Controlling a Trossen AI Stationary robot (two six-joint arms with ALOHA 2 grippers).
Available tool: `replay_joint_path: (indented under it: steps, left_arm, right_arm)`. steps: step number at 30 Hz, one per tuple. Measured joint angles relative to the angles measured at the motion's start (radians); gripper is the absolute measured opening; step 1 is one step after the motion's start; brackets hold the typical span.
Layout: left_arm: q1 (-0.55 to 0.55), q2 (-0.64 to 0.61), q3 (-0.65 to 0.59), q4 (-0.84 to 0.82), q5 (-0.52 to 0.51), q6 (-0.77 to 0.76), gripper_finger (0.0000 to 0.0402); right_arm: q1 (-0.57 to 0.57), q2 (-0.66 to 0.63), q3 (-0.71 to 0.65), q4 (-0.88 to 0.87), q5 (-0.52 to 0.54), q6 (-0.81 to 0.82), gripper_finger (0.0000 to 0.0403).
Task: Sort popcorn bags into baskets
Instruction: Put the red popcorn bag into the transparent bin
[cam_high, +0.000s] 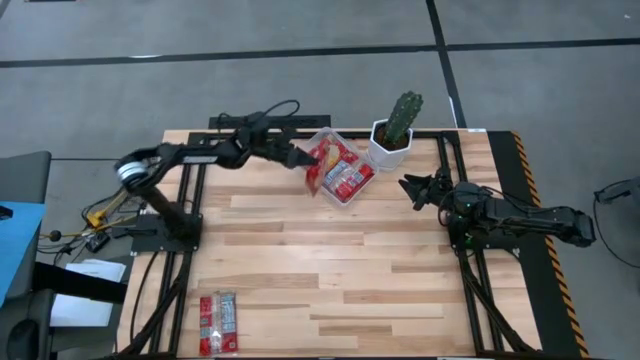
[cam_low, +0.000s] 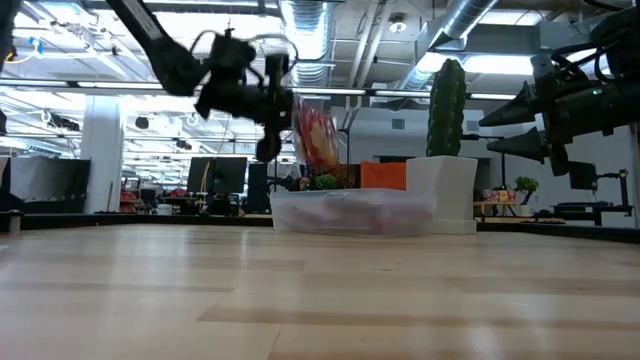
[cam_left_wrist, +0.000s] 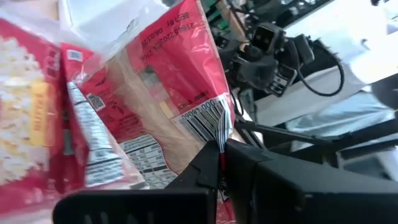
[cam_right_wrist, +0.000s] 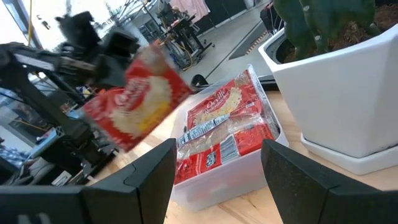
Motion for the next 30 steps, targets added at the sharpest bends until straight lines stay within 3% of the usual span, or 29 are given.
replay_joint_path:
  steps: [5, 11, 18, 23, 30]
  left_arm:
    - [0.09, 0.159, 0.047, 0.135, 0.157, -0.073, 0.0]
    - [0.126, 0.301, 0.25, 0.135, 0.281, -0.057, 0.0]
    - [0.129, 0.423, 0.516, -0.091, 0.431, 0.064, 0.0]
    - [0.128, 0.452, 0.561, -0.215, 0.448, 0.19, 0.0]
    - [0.14, 0.452, 0.546, -0.23, 0.426, 0.296, 0.0]
  right_arm:
    - [0.0, 0.0, 0.0, 0.0, 0.0, -0.002, 0.026]
    - [0.0, 0.0, 0.0, 0.0, 0.001, 0.0, 0.026]
    - [0.0, 0.0, 0.0, 0.0, 0.002, 0.002, 0.026]
    - [0.0, 0.0, 0.0, 0.0, 0.002, 0.002, 0.026]
    - [0.0, 0.0, 0.0, 0.0, 0.002, 0.002, 0.026]
